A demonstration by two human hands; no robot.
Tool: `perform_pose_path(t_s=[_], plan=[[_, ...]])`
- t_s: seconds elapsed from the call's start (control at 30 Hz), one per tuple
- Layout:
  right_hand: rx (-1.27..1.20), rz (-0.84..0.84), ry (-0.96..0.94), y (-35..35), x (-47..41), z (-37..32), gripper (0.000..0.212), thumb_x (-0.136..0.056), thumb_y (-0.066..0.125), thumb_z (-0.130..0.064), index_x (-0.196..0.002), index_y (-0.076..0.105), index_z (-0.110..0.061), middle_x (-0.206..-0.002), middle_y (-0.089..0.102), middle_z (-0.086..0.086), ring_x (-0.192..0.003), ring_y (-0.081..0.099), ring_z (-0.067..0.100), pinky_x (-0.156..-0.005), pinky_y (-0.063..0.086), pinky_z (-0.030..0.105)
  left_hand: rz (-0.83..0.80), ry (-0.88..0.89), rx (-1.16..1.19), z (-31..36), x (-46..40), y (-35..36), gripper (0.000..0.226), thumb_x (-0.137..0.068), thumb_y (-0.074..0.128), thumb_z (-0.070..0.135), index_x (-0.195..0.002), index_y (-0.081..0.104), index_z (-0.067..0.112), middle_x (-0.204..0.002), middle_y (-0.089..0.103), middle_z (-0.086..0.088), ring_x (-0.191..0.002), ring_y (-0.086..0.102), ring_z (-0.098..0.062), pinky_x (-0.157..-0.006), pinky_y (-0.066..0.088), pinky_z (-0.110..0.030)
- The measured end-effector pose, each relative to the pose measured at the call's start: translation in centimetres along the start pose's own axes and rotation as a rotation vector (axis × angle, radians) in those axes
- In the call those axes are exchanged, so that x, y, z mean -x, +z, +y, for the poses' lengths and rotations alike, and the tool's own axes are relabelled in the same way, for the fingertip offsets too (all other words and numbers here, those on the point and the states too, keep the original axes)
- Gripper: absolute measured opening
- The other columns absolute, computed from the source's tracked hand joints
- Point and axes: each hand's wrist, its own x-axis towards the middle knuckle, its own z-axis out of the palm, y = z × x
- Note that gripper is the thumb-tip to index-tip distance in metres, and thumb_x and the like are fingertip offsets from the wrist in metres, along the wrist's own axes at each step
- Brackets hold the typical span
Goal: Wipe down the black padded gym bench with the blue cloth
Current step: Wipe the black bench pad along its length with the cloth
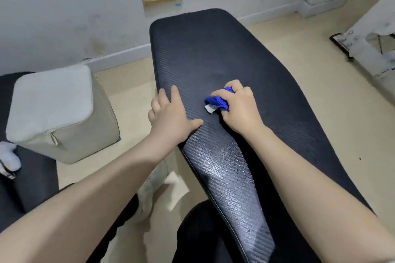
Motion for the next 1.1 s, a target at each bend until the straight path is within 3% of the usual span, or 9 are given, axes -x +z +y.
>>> perform_pose_path(t_s=[0.1,0.2,0.4,0.5,0.57,0.63,0.73,1.0,1.1], plan=[[0.032,0.089,0.12,0.1,-5.7,0.3,0.036,-0.078,0.05,-0.002,-0.102,0.065,-0.024,-0.114,0.049,0.006,-0.081,0.034,0.026,-0.085,0.039,0.04,0.053,0.134,-0.065,1.3,-1.9,-1.0,0.088,-0.076,0.066,0.054,-0.144,0.026,0.017,-0.145,0.03,-0.007,-0.135,0.024,-0.028,-0.107,0.025,-0.038],[0.036,0.091,0.171,-0.2,-8.5,0.7,0.037,-0.08,0.047,-0.003,-0.104,0.064,-0.024,-0.119,0.047,0.004,-0.083,0.032,0.026,-0.088,0.039,0.041,0.062,0.293,-0.13,2.8,-3.3,-1.7,0.088,-0.071,0.066,0.06,-0.141,0.032,0.019,-0.14,0.033,-0.004,-0.131,0.029,-0.027,-0.104,0.026,-0.038],[0.038,-0.069,0.114,-2.1,-1.3,1.4,0.039,-0.067,0.047,-0.012,-0.101,0.061,-0.026,-0.112,0.05,0.005,-0.087,0.046,0.032,-0.083,0.041,0.043,0.033,0.537,-0.342,5.5,-4.8,-1.4,0.105,-0.053,0.062,0.079,-0.131,0.039,0.013,-0.137,0.036,-0.001,-0.124,0.034,-0.024,-0.097,0.028,-0.037],[0.046,-0.111,0.082,-2.8,0.7,2.2,0.039,-0.066,0.045,-0.015,-0.099,0.061,-0.027,-0.109,0.051,0.004,-0.083,0.047,0.032,-0.08,0.041,0.041,-0.031,0.524,-0.423,5.5,-4.8,-0.9,0.102,-0.05,0.061,0.082,-0.122,0.044,0.013,-0.128,0.041,-0.001,-0.121,0.035,-0.024,-0.096,0.027,-0.036],[0.068,-0.036,0.089,-2.7,-0.7,3.3,0.037,-0.07,0.05,-0.01,-0.102,0.063,-0.024,-0.11,0.051,0.006,-0.082,0.046,0.032,-0.082,0.041,0.042,-0.073,0.518,-0.484,5.6,-5.0,-0.5,0.098,-0.051,0.062,0.081,-0.12,0.045,0.014,-0.127,0.041,-0.002,-0.121,0.034,-0.024,-0.097,0.027,-0.036],[0.095,0.105,0.234,-2.6,-3.6,4.9,0.035,-0.075,0.054,-0.005,-0.103,0.063,-0.023,-0.114,0.05,0.009,-0.082,0.043,0.03,-0.085,0.041,0.042,-0.078,0.51,-0.511,5.8,-5.2,-0.3,0.096,-0.052,0.066,0.077,-0.121,0.043,0.015,-0.128,0.04,-0.002,-0.122,0.033,-0.024,-0.098,0.027,-0.037],[0.113,0.136,0.361,-2.7,-5.3,5.3,0.033,-0.077,0.054,-0.003,-0.103,0.062,-0.023,-0.117,0.047,0.008,-0.082,0.036,0.027,-0.087,0.041,0.044,-0.089,0.493,-0.524,6.0,-4.9,-0.3,0.097,-0.053,0.067,0.076,-0.124,0.042,0.014,-0.131,0.039,-0.004,-0.124,0.031,-0.026,-0.1,0.027,-0.039],[0.083,-0.011,0.139,-3.8,3.5,2.5,0.035,-0.071,0.06,-0.007,-0.103,0.065,-0.022,-0.107,0.054,0.011,-0.076,0.049,0.034,-0.08,0.043,0.039,-0.102,0.468,-0.563,6.4,-4.4,-0.4,0.1,-0.053,0.067,0.076,-0.126,0.041,0.013,-0.133,0.038,-0.006,-0.127,0.031,-0.026,-0.101,0.027,-0.04],[0.145,0.084,0.23,-3.7,-0.1,5.1,0.033,-0.078,0.059,-0.009,-0.107,0.064,-0.023,-0.113,0.052,0.01,-0.081,0.048,0.034,-0.082,0.043,0.038,-0.119,0.453,-0.557,6.6,-4.5,-0.3,0.099,-0.054,0.069,0.074,-0.127,0.041,0.013,-0.133,0.037,-0.006,-0.126,0.031,-0.026,-0.102,0.027,-0.04]])
